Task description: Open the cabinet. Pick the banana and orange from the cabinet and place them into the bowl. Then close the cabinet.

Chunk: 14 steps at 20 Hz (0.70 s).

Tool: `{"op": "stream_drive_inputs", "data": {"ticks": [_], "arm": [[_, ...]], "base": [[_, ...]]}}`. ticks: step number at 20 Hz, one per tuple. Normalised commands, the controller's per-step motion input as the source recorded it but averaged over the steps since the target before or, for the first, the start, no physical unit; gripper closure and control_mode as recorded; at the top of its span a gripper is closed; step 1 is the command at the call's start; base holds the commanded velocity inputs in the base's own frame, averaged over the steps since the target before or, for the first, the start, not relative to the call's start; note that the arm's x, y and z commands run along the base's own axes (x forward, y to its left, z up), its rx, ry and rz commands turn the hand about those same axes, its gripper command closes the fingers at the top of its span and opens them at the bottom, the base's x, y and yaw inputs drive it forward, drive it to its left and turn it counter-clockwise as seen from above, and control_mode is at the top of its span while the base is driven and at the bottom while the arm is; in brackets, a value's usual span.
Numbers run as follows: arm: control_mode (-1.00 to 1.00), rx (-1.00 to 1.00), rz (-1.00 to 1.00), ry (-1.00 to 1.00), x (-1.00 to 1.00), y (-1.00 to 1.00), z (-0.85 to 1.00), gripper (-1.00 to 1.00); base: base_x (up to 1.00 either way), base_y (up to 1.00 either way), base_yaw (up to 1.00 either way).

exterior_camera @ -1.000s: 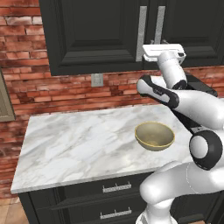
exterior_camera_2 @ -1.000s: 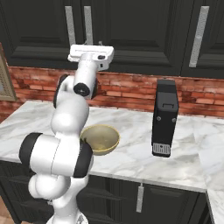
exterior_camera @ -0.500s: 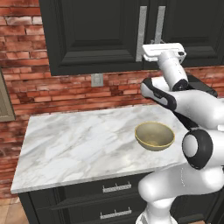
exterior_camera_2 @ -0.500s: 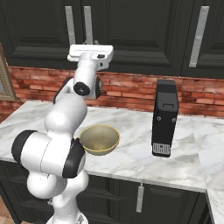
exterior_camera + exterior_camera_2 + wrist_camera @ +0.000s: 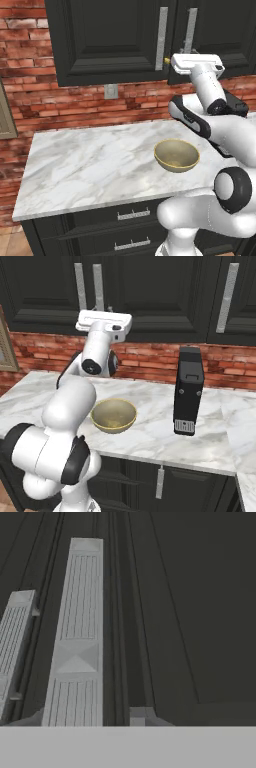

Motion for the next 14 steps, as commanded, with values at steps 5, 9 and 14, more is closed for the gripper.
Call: {"op": "stream_drive_inputs", "data": {"ticks": [5,9,14], "arm": [[-1.00,0.15,0.00,0.00,-0.83,-1.00,0.14,1.00],[-1.00,0.18,0.00,0.00,-0.85,-1.00,0.15,1.00],[-1.00,0.20,0.00,0.00,-0.83,-1.00,0.12,1.00]], "base": [[0.00,0.00,0.00],[0.00,0.00,0.00],[0.00,0.00,0.00]]}}
